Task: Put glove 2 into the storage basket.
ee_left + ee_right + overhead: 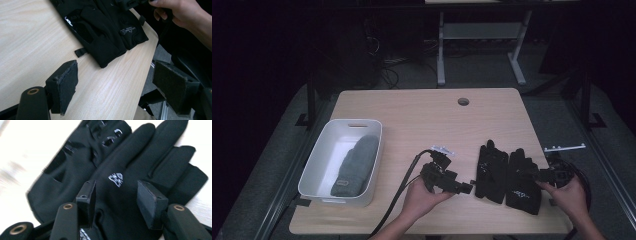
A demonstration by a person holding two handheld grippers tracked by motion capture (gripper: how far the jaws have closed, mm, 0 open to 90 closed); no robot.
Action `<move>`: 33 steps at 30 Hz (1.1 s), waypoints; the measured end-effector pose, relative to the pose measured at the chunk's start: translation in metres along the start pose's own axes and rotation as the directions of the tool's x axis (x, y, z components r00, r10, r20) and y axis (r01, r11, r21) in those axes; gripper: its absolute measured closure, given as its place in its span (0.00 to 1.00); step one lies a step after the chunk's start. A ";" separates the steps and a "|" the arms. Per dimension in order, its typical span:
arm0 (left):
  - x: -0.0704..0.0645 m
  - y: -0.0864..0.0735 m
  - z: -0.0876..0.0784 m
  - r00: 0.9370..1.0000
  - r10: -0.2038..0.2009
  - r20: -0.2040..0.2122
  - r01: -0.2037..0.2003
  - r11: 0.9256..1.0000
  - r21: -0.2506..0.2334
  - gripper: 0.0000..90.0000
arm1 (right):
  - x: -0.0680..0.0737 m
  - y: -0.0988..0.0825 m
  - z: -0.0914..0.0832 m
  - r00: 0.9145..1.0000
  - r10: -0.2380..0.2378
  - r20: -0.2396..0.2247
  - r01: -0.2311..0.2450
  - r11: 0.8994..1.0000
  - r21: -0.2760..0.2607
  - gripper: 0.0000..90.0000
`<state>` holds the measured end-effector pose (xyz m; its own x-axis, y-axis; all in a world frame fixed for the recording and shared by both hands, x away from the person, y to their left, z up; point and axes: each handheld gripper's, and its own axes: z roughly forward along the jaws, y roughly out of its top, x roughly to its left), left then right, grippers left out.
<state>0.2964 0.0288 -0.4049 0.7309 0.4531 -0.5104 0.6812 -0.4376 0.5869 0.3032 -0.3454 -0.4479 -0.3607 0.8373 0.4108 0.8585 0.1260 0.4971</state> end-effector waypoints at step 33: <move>0.001 -0.001 -0.002 1.000 -0.010 0.008 0.010 1.000 0.001 0.23 | 0.028 0.000 -0.014 0.975 -0.161 0.152 0.162 0.987 0.004 0.88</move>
<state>0.2960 0.0308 -0.4050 0.7246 0.4512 -0.5210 0.6883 -0.4343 0.5810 0.2881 -0.3293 -0.4259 -0.4342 0.8773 0.2043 0.7904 0.2622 0.5536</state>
